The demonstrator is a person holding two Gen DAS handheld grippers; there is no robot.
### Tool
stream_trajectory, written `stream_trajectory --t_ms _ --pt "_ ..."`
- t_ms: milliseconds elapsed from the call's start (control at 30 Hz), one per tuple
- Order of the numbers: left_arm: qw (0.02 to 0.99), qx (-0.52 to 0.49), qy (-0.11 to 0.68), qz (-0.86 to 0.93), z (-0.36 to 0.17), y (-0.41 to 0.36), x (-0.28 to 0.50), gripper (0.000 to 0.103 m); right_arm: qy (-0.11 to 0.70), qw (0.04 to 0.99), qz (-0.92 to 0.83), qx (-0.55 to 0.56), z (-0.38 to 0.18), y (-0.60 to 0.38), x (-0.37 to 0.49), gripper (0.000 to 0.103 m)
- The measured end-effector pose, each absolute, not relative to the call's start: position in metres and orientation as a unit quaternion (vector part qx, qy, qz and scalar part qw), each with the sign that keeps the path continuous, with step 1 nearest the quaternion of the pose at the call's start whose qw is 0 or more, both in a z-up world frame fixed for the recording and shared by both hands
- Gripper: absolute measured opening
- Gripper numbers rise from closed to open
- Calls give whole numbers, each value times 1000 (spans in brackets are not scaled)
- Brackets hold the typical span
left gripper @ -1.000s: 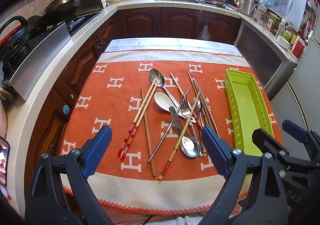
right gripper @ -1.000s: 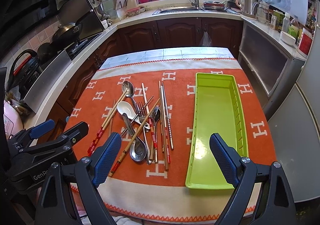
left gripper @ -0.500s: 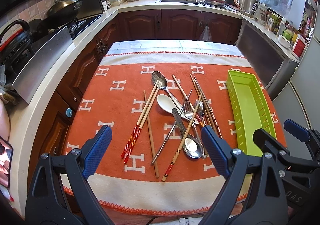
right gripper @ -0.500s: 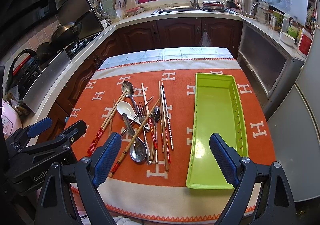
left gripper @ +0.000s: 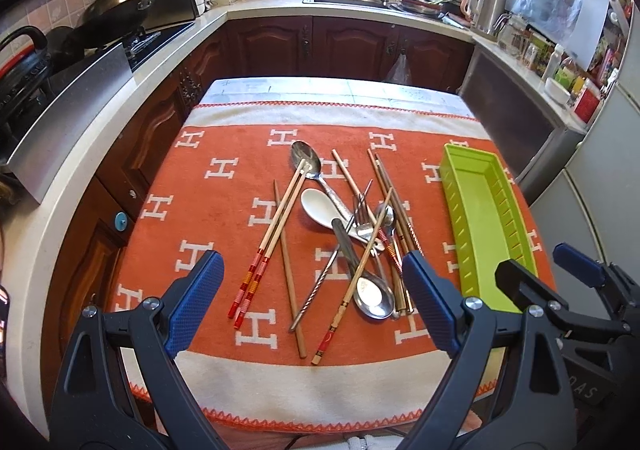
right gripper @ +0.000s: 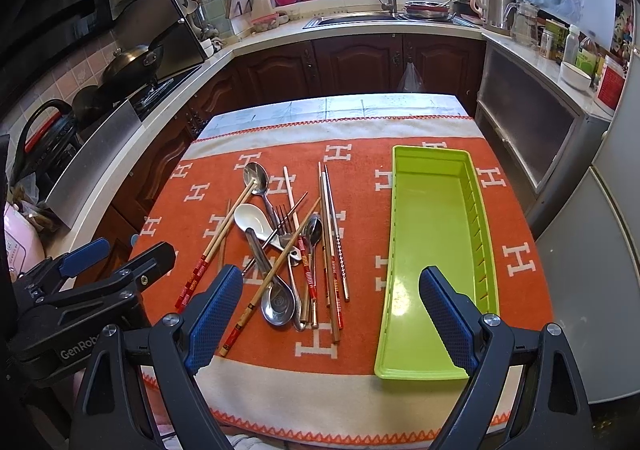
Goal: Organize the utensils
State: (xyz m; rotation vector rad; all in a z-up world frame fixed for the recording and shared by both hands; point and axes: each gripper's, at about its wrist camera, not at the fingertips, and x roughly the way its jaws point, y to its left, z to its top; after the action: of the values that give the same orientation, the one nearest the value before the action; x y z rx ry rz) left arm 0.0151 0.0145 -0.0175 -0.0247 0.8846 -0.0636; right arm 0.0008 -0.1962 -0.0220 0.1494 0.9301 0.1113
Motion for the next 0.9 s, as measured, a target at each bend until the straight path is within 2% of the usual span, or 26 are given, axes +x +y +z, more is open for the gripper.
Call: stream_trajectory --t_ms 167,400,533,667,733,900 --pt "905 -7 424 -38 -16 24 24 90 446 891 49 76 -21 -199 6 91" --pt "879 -39 471 -58 -22 57 50 89 449 891 48 54 -17 -189 27 91" --pt "881 -38 469 -47 -26 77 60 89 453 887 68 52 -19 -179 44 90" --pt "877 -41 478 -32 -36 96 76 85 479 870 96 70 -31 -171 71 71" --pt "875 -36 481 -37 -45 102 83 78 490 861 105 82 -39 -166 84 68" --pt "868 -20 493 -60 -71 106 99 77 527 832 124 120 -69 -154 112 52"
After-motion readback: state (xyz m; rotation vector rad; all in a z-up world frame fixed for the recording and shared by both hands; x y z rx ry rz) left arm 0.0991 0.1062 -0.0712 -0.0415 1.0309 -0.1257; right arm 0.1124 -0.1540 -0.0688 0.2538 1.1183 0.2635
